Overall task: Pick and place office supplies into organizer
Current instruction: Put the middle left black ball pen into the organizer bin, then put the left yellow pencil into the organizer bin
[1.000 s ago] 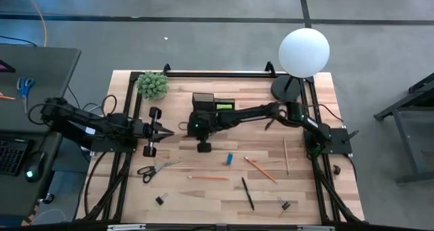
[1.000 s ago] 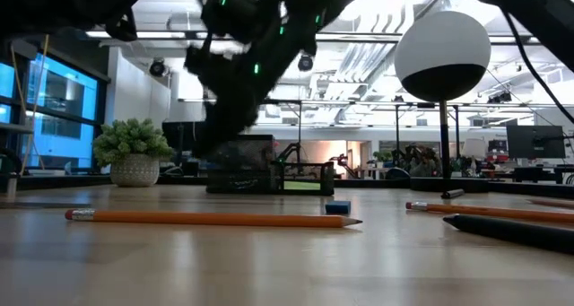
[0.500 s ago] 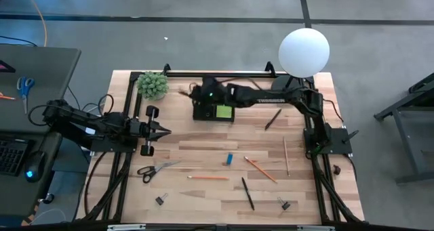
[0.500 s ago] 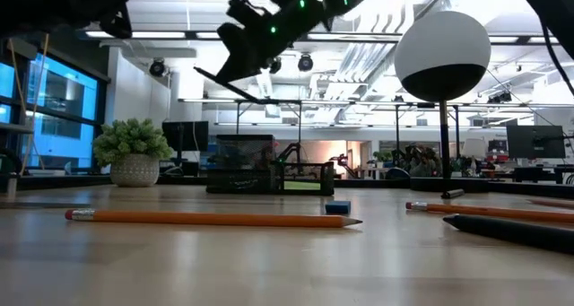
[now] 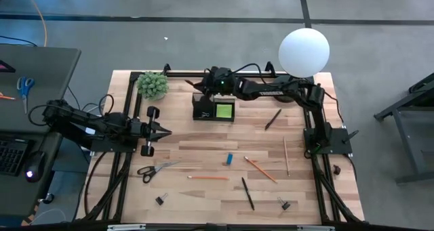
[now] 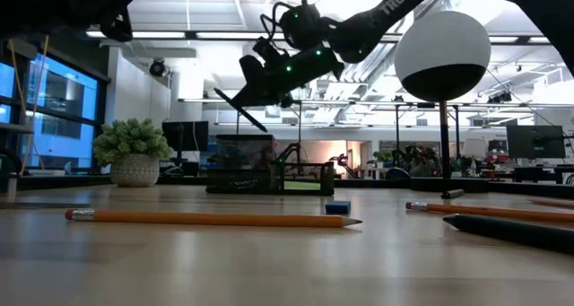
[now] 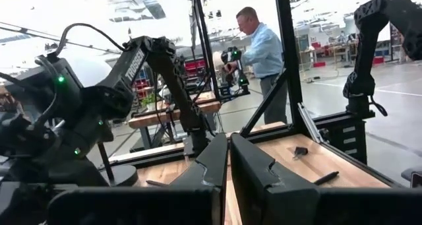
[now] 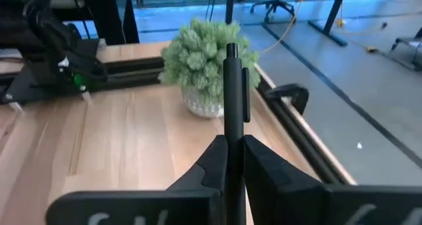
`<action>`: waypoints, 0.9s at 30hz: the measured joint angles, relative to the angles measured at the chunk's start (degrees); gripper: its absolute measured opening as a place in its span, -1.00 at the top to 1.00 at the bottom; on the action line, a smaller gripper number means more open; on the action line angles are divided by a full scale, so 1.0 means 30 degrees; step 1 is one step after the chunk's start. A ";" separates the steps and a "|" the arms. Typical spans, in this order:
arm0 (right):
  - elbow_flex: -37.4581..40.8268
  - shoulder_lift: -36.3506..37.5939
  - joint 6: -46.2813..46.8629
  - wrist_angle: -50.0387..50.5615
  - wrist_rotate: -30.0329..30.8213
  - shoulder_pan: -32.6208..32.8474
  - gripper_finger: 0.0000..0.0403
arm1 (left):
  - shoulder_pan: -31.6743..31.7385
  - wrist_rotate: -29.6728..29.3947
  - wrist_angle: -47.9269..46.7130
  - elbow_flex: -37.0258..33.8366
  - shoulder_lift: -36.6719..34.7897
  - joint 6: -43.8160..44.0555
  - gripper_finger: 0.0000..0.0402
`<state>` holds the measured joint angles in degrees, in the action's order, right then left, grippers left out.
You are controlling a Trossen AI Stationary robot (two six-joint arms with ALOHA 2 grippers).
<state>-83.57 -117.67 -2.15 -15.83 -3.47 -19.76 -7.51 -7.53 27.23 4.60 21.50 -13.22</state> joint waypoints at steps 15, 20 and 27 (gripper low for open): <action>0.0042 0.0000 0.0280 -0.0024 0.0549 0.0594 0.77 | -0.0005 0.0000 -0.0059 0.0000 0.0000 0.0023 0.95; 0.0042 0.0000 0.0276 0.0056 0.0549 0.0594 0.72 | -0.0004 0.0000 -0.0068 0.0000 0.0000 0.0031 0.95; 0.0042 0.0000 0.0293 0.0396 0.0537 0.0587 0.71 | 0.0000 0.0000 -0.0126 0.0000 0.0000 0.0029 0.95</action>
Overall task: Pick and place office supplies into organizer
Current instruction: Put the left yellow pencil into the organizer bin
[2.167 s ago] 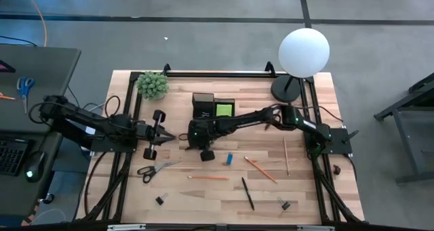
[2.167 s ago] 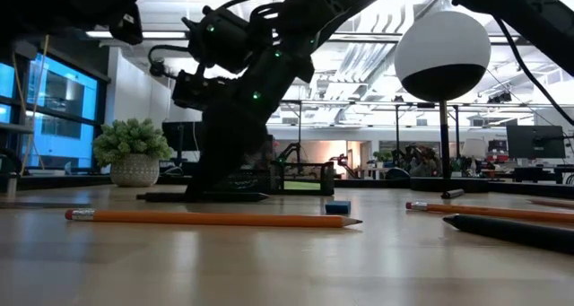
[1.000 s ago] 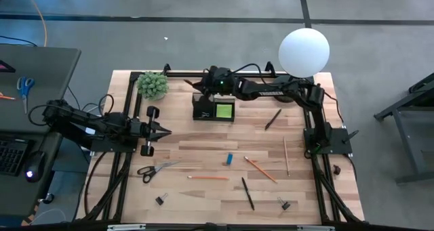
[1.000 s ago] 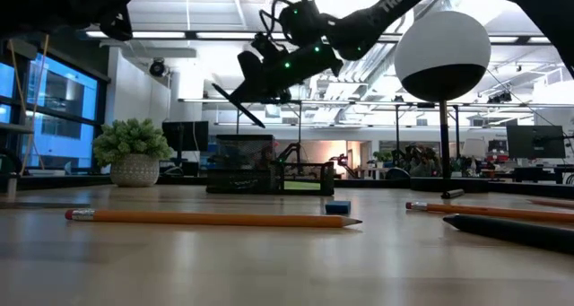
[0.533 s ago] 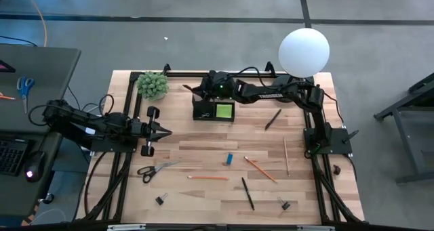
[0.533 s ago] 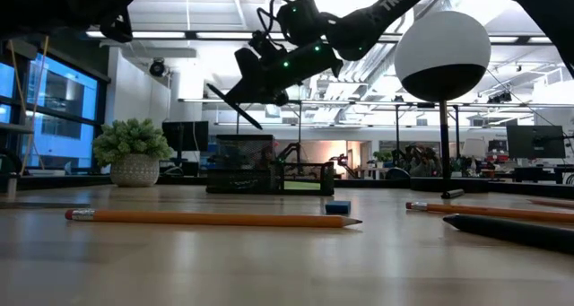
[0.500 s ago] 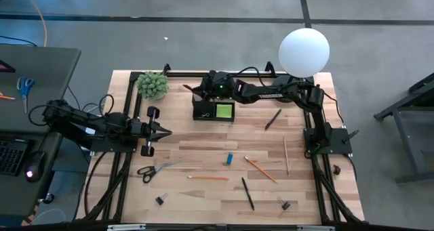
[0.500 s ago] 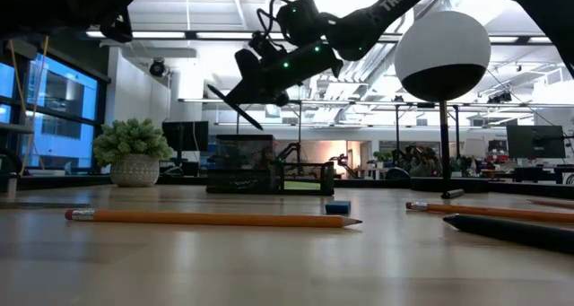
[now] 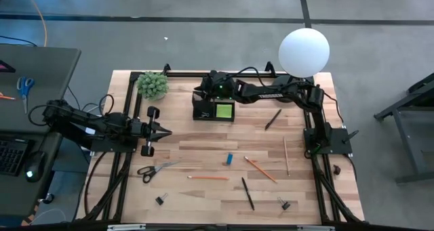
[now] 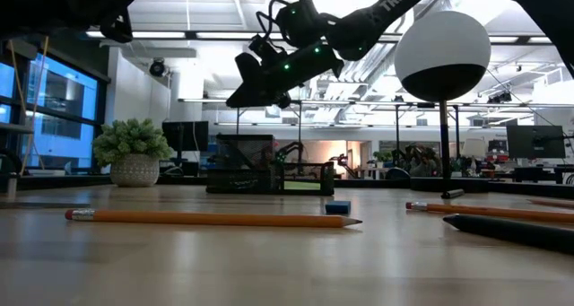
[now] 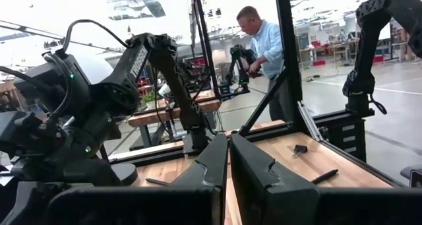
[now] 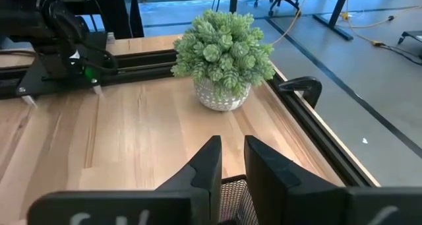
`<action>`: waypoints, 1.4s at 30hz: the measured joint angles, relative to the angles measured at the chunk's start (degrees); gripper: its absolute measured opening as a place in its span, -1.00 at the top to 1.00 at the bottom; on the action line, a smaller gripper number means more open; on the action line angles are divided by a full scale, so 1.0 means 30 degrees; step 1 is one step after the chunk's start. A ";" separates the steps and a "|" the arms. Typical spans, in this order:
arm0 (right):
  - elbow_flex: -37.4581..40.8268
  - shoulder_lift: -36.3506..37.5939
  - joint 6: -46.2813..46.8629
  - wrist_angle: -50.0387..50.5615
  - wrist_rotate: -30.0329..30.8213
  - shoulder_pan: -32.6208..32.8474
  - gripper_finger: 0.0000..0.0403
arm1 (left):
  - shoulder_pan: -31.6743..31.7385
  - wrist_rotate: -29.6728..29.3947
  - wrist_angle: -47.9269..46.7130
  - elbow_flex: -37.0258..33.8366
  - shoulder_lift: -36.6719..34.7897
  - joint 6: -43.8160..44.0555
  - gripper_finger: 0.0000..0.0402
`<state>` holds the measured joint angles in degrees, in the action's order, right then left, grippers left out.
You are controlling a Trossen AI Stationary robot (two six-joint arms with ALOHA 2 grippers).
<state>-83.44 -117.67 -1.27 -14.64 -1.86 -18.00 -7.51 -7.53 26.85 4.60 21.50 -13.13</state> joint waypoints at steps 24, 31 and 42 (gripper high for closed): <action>-0.1796 0.0896 0.0974 0.9316 -0.1089 0.5959 0.66 | 0.0000 0.0000 -0.0007 0.0000 0.0007 -0.0020 0.95; -0.4123 0.0758 0.1672 1.3241 0.2104 0.8648 0.66 | -0.0007 0.0145 -0.0167 0.0000 0.0007 0.0312 0.95; -0.4634 -0.0364 0.4796 1.1794 0.2689 1.0355 0.66 | -0.0015 0.3261 -0.0474 0.0000 0.0004 0.2038 0.99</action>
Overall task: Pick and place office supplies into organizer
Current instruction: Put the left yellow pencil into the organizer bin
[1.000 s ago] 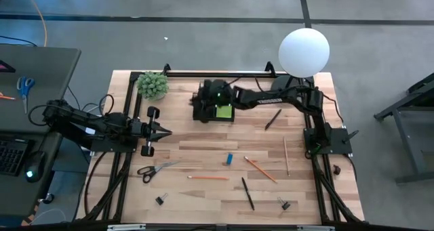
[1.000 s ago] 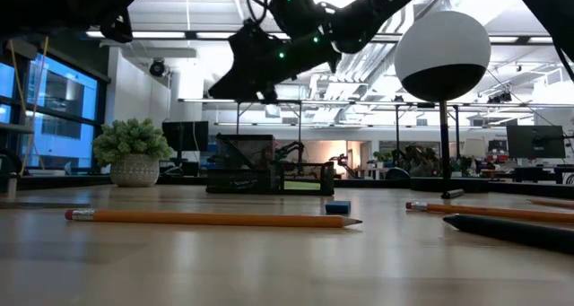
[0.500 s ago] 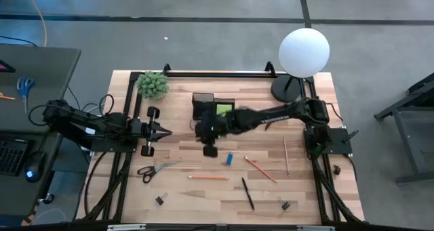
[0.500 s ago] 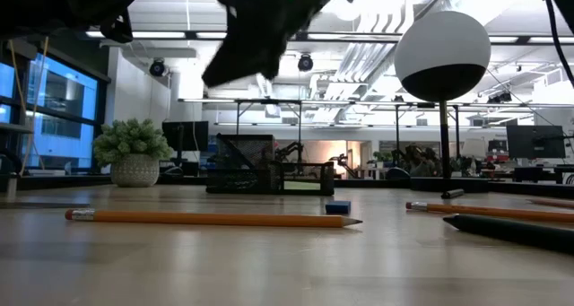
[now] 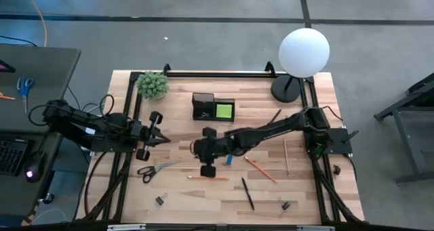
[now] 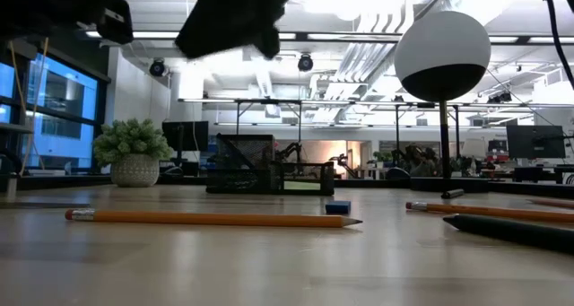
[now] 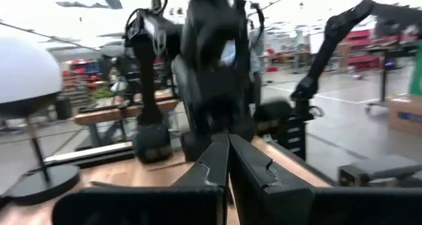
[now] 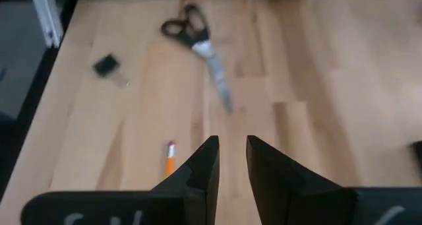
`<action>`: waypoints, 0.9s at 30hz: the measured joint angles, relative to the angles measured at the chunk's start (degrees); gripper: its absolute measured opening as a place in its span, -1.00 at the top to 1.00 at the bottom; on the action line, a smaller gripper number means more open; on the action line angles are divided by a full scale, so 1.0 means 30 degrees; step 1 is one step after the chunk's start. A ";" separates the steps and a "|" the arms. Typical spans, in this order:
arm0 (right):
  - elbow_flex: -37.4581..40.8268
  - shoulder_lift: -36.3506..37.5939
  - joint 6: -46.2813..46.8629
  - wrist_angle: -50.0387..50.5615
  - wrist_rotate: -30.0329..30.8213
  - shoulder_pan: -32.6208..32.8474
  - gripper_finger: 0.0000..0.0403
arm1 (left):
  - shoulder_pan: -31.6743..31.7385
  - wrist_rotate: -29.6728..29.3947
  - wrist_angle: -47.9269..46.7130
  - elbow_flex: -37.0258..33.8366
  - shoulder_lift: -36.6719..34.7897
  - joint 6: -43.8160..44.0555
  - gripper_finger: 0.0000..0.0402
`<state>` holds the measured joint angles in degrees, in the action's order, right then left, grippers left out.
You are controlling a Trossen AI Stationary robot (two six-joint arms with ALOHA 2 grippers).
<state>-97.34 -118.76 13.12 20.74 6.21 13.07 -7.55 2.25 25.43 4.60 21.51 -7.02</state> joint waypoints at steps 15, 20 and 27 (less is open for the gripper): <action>-0.3549 -0.4370 -0.1371 0.2974 -0.4065 0.0431 0.66 | 0.0015 -0.0343 -0.0570 0.0000 -0.0004 -0.0511 0.98; -0.4547 -0.5483 -0.1325 0.3170 -0.3805 0.1004 0.66 | 0.0015 -0.0543 -0.0979 0.0000 -0.0004 -0.0220 0.97; -0.4491 -0.6113 -0.0385 0.3488 -0.2376 0.1236 0.63 | 0.0015 -0.0416 -0.1552 0.0000 0.0003 0.0781 0.97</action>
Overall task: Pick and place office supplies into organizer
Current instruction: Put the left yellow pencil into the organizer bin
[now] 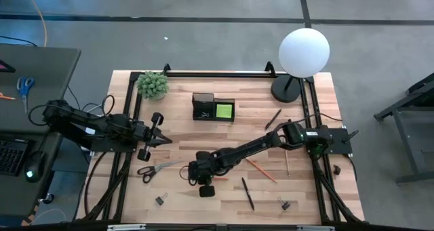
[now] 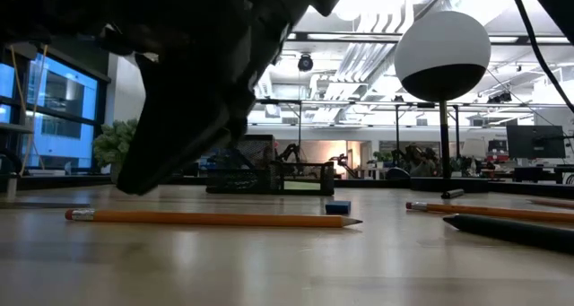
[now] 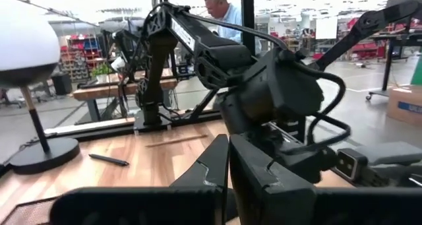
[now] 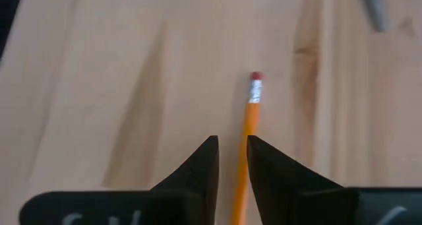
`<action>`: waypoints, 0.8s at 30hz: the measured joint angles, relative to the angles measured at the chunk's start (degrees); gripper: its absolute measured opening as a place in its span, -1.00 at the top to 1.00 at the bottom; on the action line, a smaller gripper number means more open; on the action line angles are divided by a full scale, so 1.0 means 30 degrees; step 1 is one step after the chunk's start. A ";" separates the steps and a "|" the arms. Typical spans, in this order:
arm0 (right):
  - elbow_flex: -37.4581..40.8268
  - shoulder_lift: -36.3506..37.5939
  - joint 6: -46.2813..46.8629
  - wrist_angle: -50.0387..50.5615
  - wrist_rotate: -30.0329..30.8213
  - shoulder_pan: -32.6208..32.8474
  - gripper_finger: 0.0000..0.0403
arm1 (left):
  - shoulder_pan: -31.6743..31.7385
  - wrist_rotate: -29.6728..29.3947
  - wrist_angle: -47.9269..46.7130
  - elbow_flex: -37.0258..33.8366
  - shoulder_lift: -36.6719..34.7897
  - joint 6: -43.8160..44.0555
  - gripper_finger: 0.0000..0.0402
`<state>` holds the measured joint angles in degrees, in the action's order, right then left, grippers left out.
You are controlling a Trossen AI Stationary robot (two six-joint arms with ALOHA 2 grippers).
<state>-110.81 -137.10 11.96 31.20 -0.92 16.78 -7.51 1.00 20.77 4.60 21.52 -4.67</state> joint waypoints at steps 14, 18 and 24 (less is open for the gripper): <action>-0.0004 -0.0341 -0.1012 0.0112 0.1584 0.0375 0.34 | 0.0000 -0.0149 -0.0294 0.0000 -0.0002 0.0187 0.97; -0.0004 -0.0342 -0.1145 0.0665 0.2778 0.0481 0.42 | 0.0000 -0.0156 -0.0290 0.0000 0.0000 0.0079 0.97; -0.0011 -0.0397 -0.1120 0.0723 0.2721 0.0459 0.61 | 0.0000 -0.0188 -0.0290 0.0000 -0.0001 0.0146 0.97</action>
<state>-110.85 -138.29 8.60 33.37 7.24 18.15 -7.51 0.44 19.90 4.60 21.51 -4.23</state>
